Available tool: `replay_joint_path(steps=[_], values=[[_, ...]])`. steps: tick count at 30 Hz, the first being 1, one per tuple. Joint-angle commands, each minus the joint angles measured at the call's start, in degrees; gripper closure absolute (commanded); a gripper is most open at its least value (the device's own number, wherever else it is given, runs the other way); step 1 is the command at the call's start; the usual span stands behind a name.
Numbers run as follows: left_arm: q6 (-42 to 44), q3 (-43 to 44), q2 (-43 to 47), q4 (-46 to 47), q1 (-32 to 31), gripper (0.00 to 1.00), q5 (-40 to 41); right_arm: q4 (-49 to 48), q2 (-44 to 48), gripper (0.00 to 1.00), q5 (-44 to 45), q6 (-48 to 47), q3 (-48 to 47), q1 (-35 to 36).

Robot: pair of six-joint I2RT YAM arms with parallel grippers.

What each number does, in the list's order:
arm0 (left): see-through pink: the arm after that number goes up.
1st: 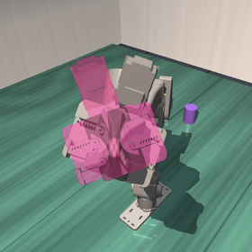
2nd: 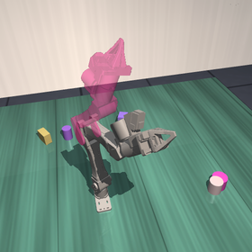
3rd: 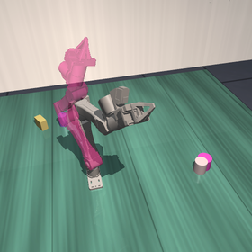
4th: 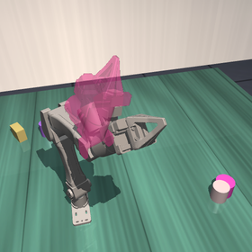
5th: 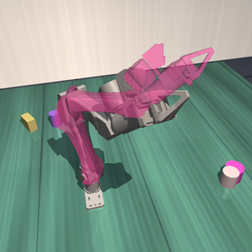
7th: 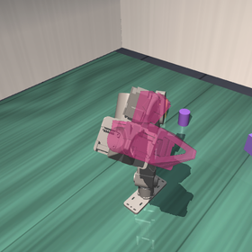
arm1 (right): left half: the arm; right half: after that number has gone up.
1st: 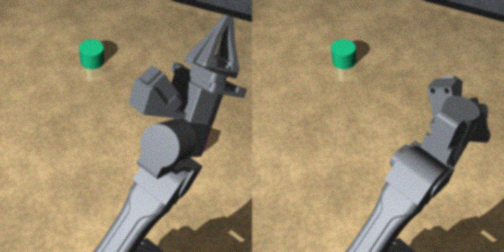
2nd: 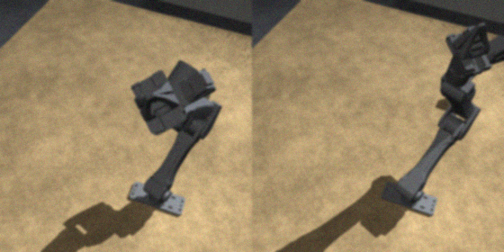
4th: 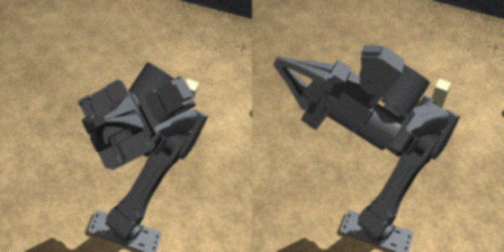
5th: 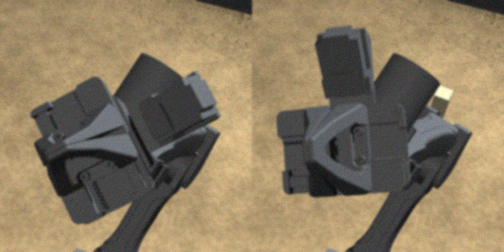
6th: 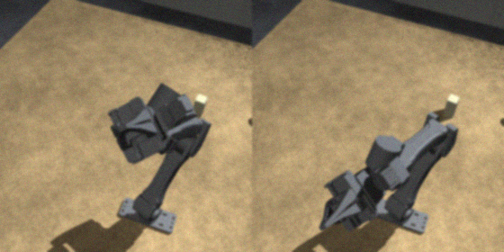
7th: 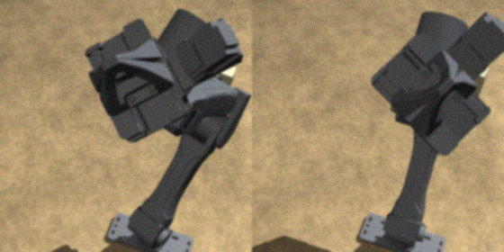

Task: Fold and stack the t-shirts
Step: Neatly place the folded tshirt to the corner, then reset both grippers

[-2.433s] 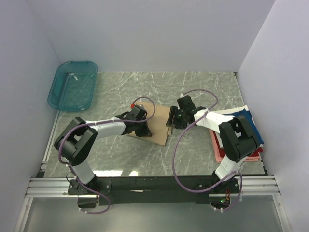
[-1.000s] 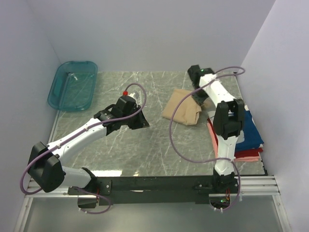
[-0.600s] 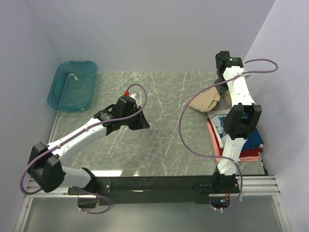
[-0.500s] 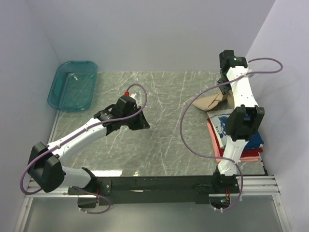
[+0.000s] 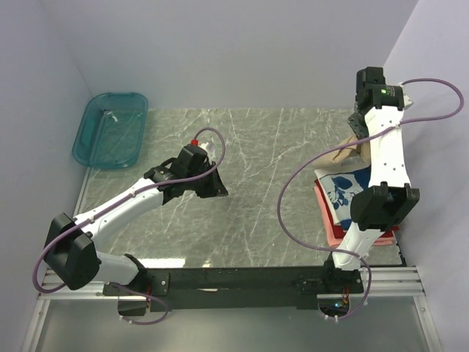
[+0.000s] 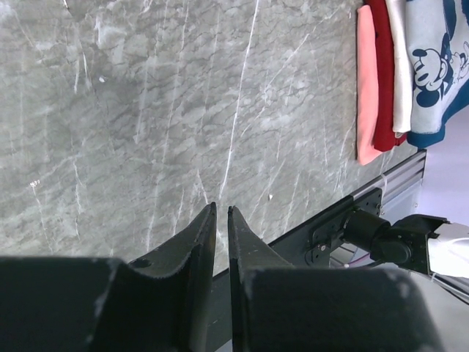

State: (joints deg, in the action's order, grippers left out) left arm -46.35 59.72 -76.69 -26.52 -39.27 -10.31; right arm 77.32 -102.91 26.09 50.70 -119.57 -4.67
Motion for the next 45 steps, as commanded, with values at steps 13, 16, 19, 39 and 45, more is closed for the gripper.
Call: replay_joint_path(steps=[13,16,19,39,45], values=[[0.5,2.6,-1.8,1.4,-0.3,0.83,-1.8,-3.7,15.8,1.00,-0.1,-4.6,12.9,-4.9],[0.3,2.4,-2.2,1.8,-0.3,0.83,-2.3,-6.6,20.7,1.00,-2.4,-5.3,20.2,-6.1],[0.1,2.1,-2.7,2.7,-0.4,0.83,-3.1,-8.5,25.8,1.00,-3.1,-5.6,26.3,-7.5],[2.0,1.4,-4.0,5.4,-1.1,0.78,-5.2,-21.3,49.5,0.14,-16.7,-11.5,53.9,-8.0],[4.7,2.3,-1.0,1.8,-1.0,0.74,3.3,-29.8,51.8,0.13,-15.7,-8.1,59.4,7.5]])
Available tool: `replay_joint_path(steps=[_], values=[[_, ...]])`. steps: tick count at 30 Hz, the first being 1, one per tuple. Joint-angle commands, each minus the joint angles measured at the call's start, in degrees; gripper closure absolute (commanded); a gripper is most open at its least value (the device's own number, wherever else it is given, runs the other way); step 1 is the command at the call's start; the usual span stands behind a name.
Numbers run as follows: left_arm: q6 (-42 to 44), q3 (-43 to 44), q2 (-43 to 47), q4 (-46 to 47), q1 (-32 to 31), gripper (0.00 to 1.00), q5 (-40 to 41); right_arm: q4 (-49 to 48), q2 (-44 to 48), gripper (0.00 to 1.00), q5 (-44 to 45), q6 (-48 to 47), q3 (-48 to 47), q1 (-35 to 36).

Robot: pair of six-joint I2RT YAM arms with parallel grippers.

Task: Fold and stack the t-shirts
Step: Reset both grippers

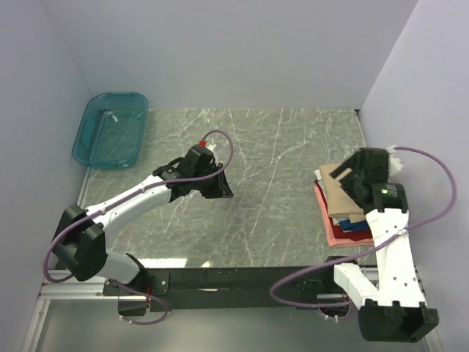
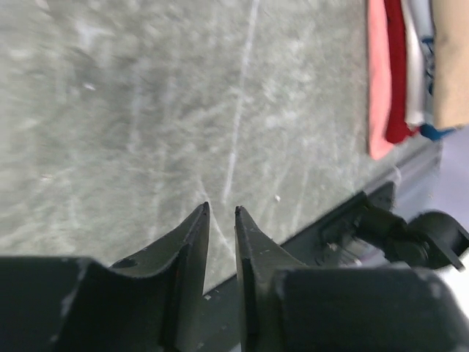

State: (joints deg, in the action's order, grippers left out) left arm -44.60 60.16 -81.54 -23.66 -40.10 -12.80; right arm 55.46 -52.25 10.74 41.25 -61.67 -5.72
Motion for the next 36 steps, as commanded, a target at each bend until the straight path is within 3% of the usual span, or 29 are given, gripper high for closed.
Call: replay_joint_path(steps=[1,3,10,13,20,36], values=[[3.3,2.0,4.3,-1.4,-0.1,0.73,7.0,-8.8,1.1,0.12,2.1,2.3,2.1,11.7],[4.0,1.5,5.9,-2.3,0.4,0.71,9.2,-11.8,0.4,0.12,3.9,4.3,3.7,20.6],[4.2,-3.6,13.8,-2.4,3.1,0.67,16.7,-17.9,-2.9,0.11,11.0,6.9,7.1,41.5],[3.7,-6.3,17.3,-2.8,3.8,0.66,20.7,-19.4,-4.3,0.11,12.8,6.2,7.8,47.2],[2.4,-10.5,23.1,-2.8,4.2,0.63,24.5,-26.2,0.1,0.10,11.7,2.1,14.6,48.9],[3.6,-13.9,27.9,-2.8,4.3,0.60,26.5,-27.3,6.5,0.09,14.8,0.1,18.6,48.9]])
